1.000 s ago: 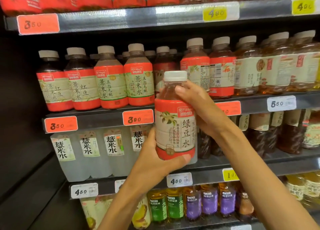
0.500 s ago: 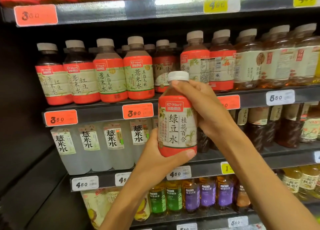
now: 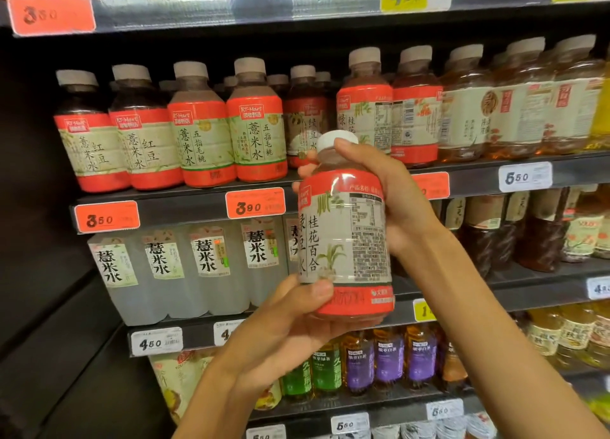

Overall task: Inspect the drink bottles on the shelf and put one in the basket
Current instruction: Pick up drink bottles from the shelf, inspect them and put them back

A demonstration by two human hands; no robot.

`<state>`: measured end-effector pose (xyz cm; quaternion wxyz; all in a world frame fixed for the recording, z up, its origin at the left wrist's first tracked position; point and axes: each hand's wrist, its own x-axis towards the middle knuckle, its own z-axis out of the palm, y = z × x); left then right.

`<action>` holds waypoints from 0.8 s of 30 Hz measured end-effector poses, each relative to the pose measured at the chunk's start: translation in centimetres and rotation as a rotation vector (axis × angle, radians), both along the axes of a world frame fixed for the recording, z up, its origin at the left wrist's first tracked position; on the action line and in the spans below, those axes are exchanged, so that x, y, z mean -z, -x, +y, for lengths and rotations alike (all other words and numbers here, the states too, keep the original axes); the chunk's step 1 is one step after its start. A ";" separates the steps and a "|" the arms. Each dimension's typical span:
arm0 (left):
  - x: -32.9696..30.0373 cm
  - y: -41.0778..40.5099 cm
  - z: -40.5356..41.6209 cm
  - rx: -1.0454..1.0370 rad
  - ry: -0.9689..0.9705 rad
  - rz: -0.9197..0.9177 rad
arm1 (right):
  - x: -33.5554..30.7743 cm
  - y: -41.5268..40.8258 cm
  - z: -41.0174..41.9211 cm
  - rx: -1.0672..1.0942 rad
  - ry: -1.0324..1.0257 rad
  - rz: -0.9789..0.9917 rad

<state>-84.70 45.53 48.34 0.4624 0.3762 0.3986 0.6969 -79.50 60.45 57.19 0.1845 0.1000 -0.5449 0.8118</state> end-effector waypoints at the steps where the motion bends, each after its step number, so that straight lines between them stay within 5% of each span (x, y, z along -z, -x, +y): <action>1: 0.0 0.1 -0.2 0.001 0.007 0.015 | -0.1 -0.2 0.0 0.020 -0.011 0.004; 9: -0.2 -1.2 0.4 -0.348 0.180 0.469 | 0.1 -1.3 -1.0 0.482 -0.249 -0.014; 14: 0.6 -1.7 0.7 -0.325 0.063 0.260 | -0.4 -2.0 0.1 0.341 -0.374 -0.118; 18: -0.1 -1.8 0.5 0.003 -0.067 -0.089 | 0.2 -1.8 1.3 0.135 -0.111 -0.184; 24: 0.7 -2.3 1.0 0.136 -0.026 -0.054 | 1.5 -1.4 1.1 -0.104 0.244 -0.100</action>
